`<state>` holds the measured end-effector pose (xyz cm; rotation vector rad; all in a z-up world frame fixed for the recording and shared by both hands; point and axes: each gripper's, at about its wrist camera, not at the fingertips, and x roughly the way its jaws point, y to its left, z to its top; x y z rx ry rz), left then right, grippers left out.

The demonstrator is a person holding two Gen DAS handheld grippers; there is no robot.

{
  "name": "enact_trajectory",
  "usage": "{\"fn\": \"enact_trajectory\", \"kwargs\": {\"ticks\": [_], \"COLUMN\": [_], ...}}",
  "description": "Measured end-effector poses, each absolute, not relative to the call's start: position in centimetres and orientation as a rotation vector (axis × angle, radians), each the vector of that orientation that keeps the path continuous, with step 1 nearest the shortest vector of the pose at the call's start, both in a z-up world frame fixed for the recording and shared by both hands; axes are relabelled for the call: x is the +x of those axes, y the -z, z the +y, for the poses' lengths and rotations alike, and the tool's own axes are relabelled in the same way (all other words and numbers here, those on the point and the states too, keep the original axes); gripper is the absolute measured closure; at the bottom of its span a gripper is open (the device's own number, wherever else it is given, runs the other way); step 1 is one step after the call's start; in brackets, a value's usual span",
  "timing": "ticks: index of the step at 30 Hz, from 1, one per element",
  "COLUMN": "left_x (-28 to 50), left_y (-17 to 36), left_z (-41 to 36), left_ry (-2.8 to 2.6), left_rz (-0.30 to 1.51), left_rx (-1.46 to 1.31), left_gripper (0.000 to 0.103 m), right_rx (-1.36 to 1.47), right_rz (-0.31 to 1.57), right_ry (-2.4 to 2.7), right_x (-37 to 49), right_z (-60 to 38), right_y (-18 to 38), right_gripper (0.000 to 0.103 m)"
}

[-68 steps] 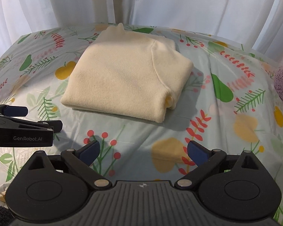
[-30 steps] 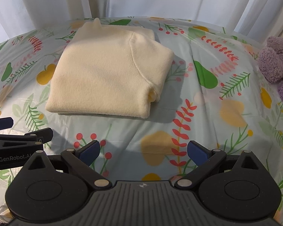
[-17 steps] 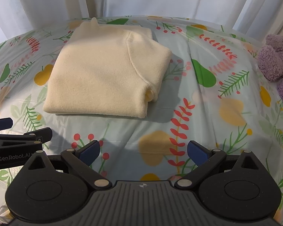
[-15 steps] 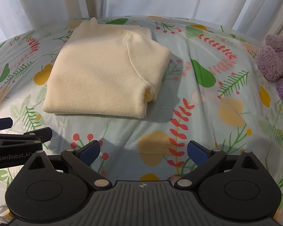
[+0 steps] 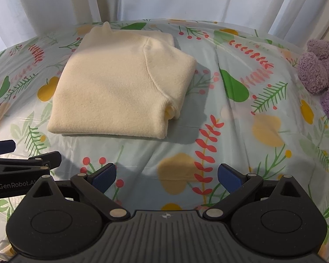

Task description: Fold small clothes

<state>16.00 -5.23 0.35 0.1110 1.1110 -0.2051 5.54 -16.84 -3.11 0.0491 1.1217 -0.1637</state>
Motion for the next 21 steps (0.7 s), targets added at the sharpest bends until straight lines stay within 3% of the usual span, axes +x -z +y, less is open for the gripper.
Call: {"fn": "enact_trajectory", "kwargs": {"ticks": [21], "left_x": [15.96], "left_y": [-0.29], "left_z": [-5.3], "left_ry": [0.203], "left_rz": [1.118], "left_rx": [0.105], "left_gripper": [0.002], "right_rx": [0.055], "right_rz": [1.124], "right_ry": [0.17], "right_x": [5.59], "right_z": [-17.19], "right_y": [3.09], "right_gripper": [0.004]}}
